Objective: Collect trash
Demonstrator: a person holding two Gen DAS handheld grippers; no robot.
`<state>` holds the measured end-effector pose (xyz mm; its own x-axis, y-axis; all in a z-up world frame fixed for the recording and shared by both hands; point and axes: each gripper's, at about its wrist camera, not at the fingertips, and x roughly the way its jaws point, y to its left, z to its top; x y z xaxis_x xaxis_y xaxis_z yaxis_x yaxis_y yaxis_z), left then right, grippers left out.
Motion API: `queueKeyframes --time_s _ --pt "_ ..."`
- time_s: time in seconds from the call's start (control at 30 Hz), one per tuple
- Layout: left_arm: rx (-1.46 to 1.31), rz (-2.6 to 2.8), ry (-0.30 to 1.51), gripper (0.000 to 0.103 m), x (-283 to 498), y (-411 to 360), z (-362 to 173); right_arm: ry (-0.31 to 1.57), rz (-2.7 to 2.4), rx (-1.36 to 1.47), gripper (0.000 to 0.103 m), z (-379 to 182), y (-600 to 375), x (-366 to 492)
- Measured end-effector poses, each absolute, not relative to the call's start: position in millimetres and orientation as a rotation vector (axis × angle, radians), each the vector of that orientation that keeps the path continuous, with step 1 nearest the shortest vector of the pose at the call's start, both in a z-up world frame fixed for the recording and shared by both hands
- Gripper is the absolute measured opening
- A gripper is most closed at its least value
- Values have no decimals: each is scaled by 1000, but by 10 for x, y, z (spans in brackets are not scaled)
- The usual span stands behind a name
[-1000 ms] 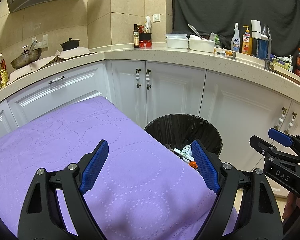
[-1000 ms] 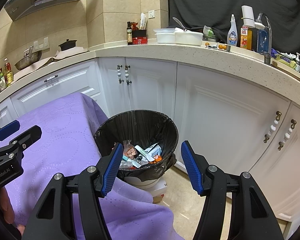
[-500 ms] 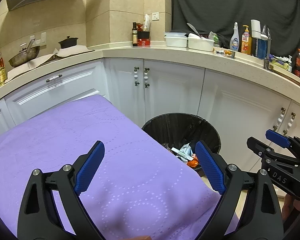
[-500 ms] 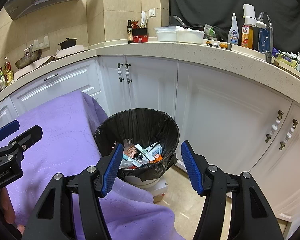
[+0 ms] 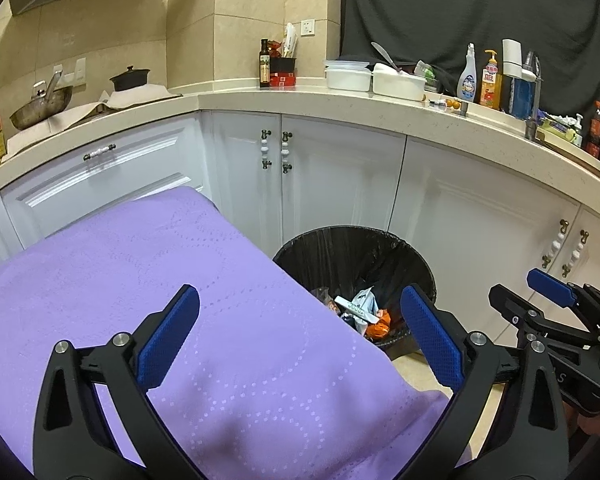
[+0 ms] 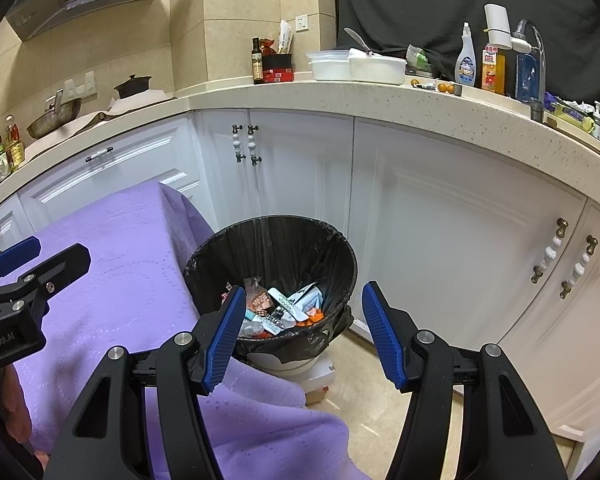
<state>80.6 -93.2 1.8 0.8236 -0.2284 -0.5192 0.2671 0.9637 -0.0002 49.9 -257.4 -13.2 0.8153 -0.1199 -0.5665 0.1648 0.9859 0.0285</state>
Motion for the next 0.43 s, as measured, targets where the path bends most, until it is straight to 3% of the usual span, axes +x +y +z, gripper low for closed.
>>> queueKeyframes --time_s 0.43 --pt "76 -267 538 98 886 -939 50 599 -154 79 60 -136 -2593 516"
